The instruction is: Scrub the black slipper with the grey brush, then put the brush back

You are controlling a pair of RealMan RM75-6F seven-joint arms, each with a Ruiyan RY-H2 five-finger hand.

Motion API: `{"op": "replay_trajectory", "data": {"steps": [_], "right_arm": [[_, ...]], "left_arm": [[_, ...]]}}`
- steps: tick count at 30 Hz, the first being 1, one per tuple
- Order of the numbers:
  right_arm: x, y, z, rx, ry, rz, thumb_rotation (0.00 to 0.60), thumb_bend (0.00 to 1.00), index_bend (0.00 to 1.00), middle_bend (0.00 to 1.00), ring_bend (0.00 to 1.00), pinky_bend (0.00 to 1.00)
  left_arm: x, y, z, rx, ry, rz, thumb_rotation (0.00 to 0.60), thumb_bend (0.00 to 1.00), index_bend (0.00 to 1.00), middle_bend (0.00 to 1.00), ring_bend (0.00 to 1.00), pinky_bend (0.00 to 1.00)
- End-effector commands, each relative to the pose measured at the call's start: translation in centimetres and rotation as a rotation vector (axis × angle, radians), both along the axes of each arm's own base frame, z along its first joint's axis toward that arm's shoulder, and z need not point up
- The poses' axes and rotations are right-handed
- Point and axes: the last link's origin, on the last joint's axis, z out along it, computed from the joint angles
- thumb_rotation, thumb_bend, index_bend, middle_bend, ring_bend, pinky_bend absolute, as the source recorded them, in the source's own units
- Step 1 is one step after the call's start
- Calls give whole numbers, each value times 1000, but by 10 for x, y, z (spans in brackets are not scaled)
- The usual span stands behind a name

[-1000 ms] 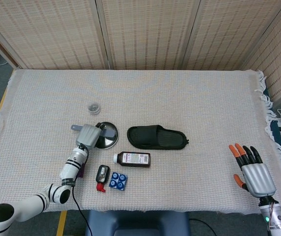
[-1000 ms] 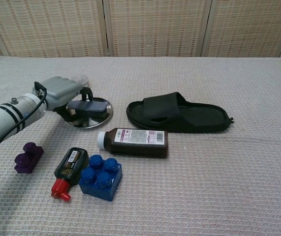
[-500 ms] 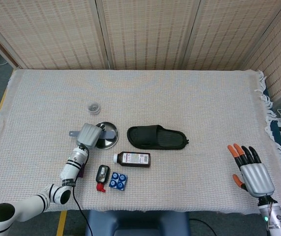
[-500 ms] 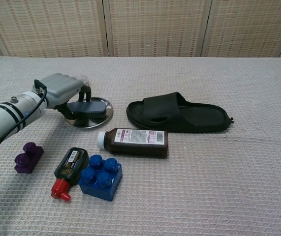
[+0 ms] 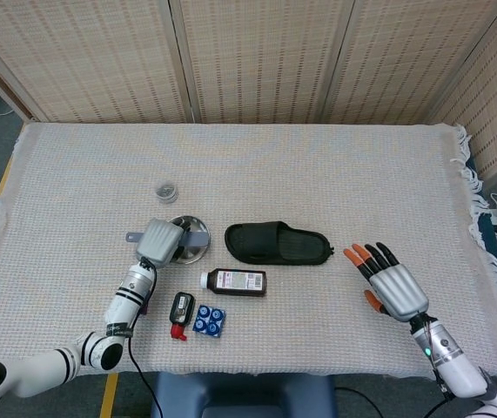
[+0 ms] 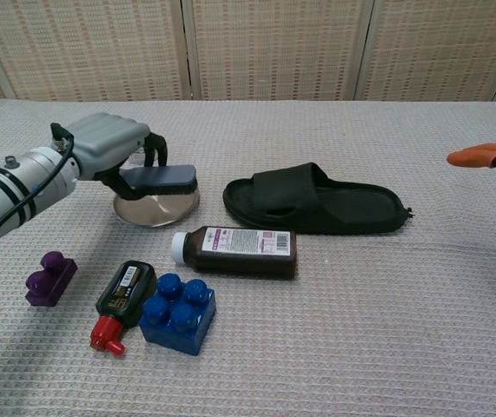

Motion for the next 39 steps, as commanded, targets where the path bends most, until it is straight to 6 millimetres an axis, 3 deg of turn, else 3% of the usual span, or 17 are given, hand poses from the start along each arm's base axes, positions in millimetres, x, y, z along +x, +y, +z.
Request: {"op": "replay_trajectory", "data": {"steps": [1,9,17,26,39], "right_arm": [[21,-30,-24,83,57,33,600,471,0,0,0,0],[39,-61,-59,182,140,22,600,542,0,0,0,0],[41,-68,-76,217,197,-1,600,543,0,0,0,0],[38,-65,-82,238,250,-6,600,543,0,0,0,0],[42,-67,-83,242,259,3,600,543,0,0,0,0]], "left_arm": [[9,-1,3,1,-1,-6,600,374,443,513,808,1000],[33,-6,-4,-26,-32,-18,600,373,439,493,808,1000],[62,-7,-23,-49,-52,-54,600,372,432,468,808,1000],[88,-8,-47,-61,-60,-86,600,371,432,467,807,1000],[97,-5,-67,-24,-64,-104,600,373,431,468,807,1000]]}}
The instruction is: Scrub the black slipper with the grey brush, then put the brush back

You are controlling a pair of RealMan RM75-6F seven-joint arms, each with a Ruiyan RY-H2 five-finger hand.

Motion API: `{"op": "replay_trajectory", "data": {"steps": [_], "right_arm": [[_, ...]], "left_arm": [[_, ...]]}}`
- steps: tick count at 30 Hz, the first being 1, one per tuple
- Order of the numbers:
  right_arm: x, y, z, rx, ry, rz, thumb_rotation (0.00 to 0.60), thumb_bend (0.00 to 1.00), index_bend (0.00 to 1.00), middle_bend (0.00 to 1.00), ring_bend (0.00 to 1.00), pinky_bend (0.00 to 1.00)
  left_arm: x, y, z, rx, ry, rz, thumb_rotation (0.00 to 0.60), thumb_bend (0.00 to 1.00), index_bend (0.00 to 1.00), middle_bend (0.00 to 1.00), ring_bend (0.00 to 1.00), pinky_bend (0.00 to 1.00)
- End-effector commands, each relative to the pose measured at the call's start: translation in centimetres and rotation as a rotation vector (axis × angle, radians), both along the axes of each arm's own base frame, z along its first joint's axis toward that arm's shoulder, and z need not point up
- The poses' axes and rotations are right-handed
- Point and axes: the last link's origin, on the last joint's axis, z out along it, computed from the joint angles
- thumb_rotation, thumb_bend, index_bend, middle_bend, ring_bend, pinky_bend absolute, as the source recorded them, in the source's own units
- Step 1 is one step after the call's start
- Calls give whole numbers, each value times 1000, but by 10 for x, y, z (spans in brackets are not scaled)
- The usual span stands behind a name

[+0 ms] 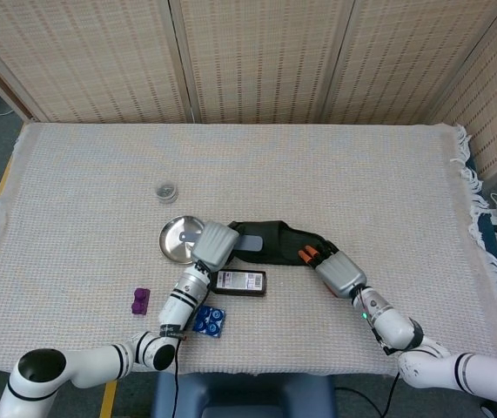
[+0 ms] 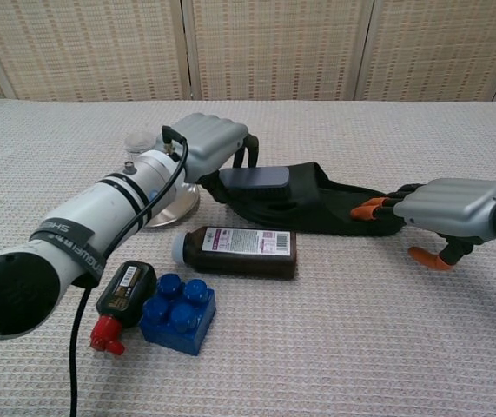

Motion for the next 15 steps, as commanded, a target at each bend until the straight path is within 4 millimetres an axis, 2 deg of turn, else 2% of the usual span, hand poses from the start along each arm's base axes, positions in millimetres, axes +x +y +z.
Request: {"op": "replay_trajectory", "data": {"steps": [1,10,15], "right_arm": [[1,0,0,1,-1,1,600,544,0,0,0,0],[1,2,-1,5,0,6,600,543,0,0,0,0],[1,3,-3,9,0,3,600,543,0,0,0,0]], "left_arm": [[0,0,-5,10,13,-13,600,372,431,468,807,1000],[-20,15,3,52,77,32,600,374,419,475,807,1000],[-13,10,1,20,29,38,600,374,418,476,807,1000]]}}
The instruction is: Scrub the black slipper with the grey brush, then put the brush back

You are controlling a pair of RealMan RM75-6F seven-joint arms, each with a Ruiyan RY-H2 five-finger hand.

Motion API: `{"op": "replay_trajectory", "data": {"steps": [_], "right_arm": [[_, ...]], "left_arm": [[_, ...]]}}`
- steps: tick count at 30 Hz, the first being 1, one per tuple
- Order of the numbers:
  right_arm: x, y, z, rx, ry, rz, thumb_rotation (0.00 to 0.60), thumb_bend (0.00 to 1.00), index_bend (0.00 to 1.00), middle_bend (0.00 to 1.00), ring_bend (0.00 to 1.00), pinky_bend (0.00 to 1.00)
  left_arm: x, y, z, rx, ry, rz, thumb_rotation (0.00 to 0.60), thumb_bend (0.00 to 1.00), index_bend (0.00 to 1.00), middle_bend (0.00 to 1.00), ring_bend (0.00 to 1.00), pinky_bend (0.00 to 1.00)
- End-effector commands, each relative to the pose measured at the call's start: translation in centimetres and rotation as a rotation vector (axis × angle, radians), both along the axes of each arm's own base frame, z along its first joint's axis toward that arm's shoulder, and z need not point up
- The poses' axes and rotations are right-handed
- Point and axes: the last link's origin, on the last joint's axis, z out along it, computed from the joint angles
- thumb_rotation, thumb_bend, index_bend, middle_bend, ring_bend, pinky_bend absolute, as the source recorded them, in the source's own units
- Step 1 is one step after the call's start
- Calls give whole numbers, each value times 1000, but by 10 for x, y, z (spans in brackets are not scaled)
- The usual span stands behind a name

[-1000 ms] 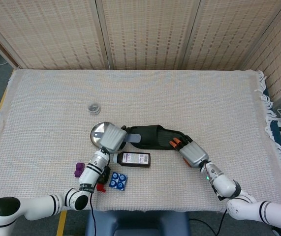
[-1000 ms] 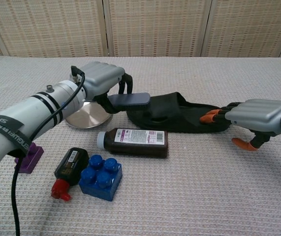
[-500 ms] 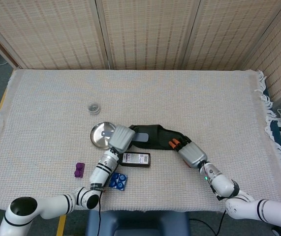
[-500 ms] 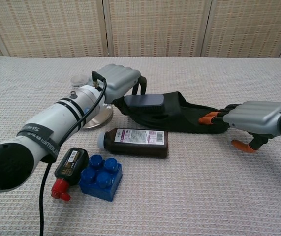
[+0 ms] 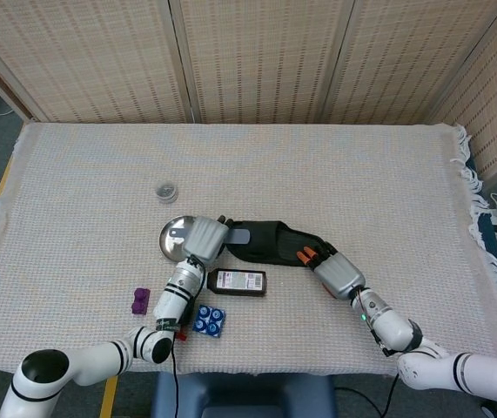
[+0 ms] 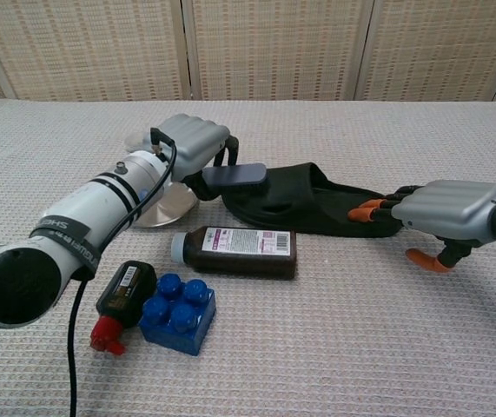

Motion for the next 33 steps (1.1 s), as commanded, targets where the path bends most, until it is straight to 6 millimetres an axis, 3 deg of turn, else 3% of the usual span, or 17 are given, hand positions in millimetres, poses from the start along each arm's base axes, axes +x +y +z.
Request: {"op": "replay_trajectory", "data": {"steps": [1,11,23,28,33], "right_arm": [[0,0,-1,2,-1,-2,600,543,0,0,0,0],[0,1,2,2,-4,-4,600,543,0,0,0,0],[0,0,2,4,-13,-6,600,543,0,0,0,0],[0,0,2,2,-13,-5,600,543,0,0,0,0],[0,-1,6,-8,-20,-7,600,543,0,0,0,0]], "left_arm": [[9,-6,0,-17,-37,-17,600,374,418,476,807,1000],[36,-22,-8,4,-125,-91,600,372,419,487,808,1000],[29,-23,-30,8,-70,-119,600,372,418,487,807,1000],[26,-21,-29,31,-46,-130,600,373,418,491,808,1000],[6,-5,-20,88,38,-97,600,372,418,494,808,1000]]}}
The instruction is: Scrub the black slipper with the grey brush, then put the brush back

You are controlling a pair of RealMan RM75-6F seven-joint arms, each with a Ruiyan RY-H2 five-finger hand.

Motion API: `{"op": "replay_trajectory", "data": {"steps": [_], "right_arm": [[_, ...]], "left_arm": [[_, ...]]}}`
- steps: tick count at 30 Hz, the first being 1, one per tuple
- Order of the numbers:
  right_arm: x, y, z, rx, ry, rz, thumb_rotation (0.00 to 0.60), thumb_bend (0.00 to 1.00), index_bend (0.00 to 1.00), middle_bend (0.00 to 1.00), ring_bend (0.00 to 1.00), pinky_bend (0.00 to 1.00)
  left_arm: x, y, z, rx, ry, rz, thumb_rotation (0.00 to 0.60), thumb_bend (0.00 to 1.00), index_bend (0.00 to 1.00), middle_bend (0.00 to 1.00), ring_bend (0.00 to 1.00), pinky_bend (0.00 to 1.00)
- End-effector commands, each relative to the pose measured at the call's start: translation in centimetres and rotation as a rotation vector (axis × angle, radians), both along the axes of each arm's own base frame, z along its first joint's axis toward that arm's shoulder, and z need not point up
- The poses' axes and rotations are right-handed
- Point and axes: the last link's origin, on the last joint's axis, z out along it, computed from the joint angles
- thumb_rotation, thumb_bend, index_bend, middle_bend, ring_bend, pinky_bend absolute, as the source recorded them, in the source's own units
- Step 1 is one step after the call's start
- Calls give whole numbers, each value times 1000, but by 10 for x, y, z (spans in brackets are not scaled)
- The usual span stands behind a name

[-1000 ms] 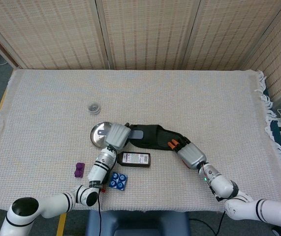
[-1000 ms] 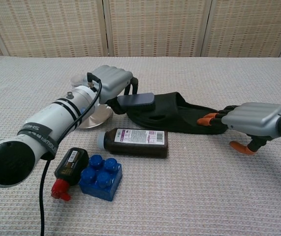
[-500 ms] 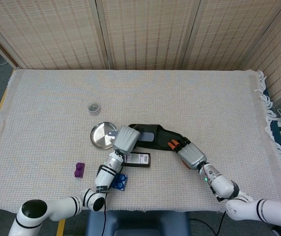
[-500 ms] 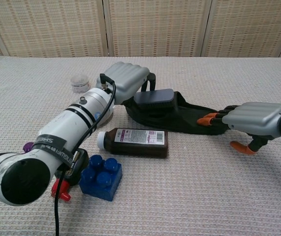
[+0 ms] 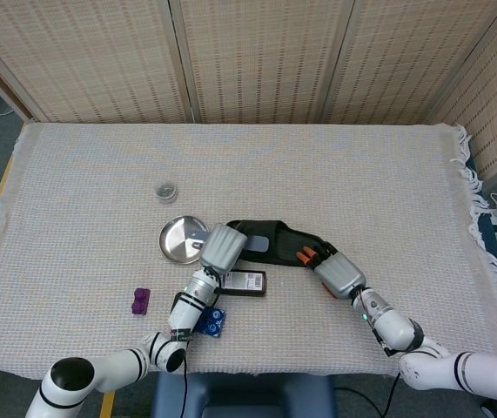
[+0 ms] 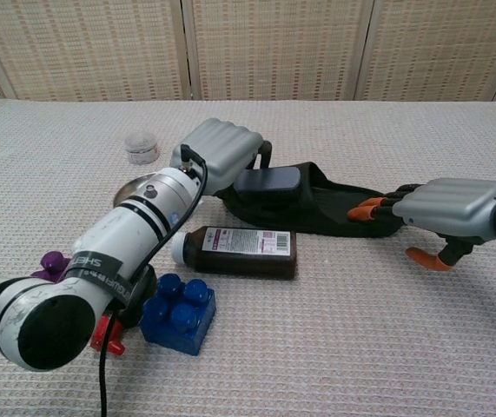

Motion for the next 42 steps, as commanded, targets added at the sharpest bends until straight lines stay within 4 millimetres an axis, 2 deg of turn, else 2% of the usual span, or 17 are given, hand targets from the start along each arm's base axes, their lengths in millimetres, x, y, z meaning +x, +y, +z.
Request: {"op": "replay_trajectory", "data": {"steps": [1,9,14,16,19,26,29,33,37,42], "right_arm": [[0,0,1,-1,-2,-2,600,543,0,0,0,0],[0,0,5,-16,-12,-5,600,543,0,0,0,0],[2,1,17,-41,-61,-9,600,541,0,0,0,0],[4,2,25,-57,-94,-12,600,503,0,0,0,0],[9,2,42,-94,-160,-6,600,444,0,0,0,0],[19,7,83,-179,-257,37,600,436,0,0,0,0],[21,10,89,-193,-251,52,600,436,0,0,0,0],[23,13,92,-198,-253,54,600,436,0,0,0,0],[23,15,91,-198,-251,54,600,436,0,0,0,0],[24,17,91,-199,-258,60,600,436,0,0,0,0]], "left_arm": [[-13,9,5,33,56,22,600,372,418,494,808,1000],[-21,10,14,57,68,30,600,372,419,496,808,1000],[-21,4,32,75,29,12,600,372,419,495,808,1000],[-26,2,39,77,27,24,600,372,418,494,808,1000],[-42,-1,49,81,53,55,600,372,417,493,808,1000],[-98,0,58,79,171,179,600,371,412,488,808,1000],[-109,2,57,78,203,205,600,371,407,484,808,1000],[-114,2,57,72,203,215,600,372,394,471,807,1000],[-114,1,58,67,196,221,600,372,318,410,808,1000],[-113,-2,59,35,207,242,600,371,171,237,808,1000]]}}
